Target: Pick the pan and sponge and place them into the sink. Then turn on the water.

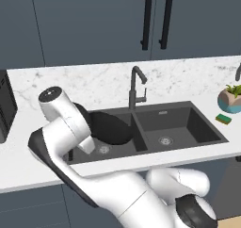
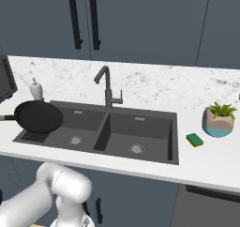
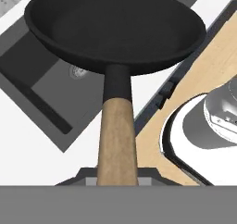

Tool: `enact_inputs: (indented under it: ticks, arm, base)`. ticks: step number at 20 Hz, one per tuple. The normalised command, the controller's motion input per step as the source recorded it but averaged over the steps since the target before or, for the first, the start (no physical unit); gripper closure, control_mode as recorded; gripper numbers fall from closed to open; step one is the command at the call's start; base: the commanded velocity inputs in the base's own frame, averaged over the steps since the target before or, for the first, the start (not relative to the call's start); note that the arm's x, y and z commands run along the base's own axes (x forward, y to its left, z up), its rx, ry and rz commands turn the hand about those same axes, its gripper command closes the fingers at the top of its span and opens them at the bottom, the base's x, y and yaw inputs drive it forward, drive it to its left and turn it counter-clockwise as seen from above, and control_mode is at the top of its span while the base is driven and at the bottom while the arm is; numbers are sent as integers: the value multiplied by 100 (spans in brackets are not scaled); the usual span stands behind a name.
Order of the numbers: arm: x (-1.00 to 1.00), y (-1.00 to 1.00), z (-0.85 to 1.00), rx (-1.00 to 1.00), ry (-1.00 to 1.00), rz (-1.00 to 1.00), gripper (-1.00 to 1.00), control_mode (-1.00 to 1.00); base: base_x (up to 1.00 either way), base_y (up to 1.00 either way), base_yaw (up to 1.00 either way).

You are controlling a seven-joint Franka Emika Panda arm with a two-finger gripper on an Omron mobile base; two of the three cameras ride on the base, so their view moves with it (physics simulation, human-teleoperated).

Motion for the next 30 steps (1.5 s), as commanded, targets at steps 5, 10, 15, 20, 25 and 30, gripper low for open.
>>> enact_inputs:
  ticks: [5,10,15,20,25,30]
  arm:
    - [8,-100,39,4,2,2,100,-100]
    - [39,-95,7,17,18,3,100,-100]
    - [77,-48,-2,6,8,28,100,-100]
    - [90,-2,-4,0,20,36,100,-100]
    - [42,0,-41,0,23,9,100,-100]
    - [6,5,-48,-4,7,-3,100,-100]
  base:
    - [0,0,0]
    - [0,0,0]
    - [0,0,0]
    - [0,0,0]
    - [0,0,0]
    - [0,0,0]
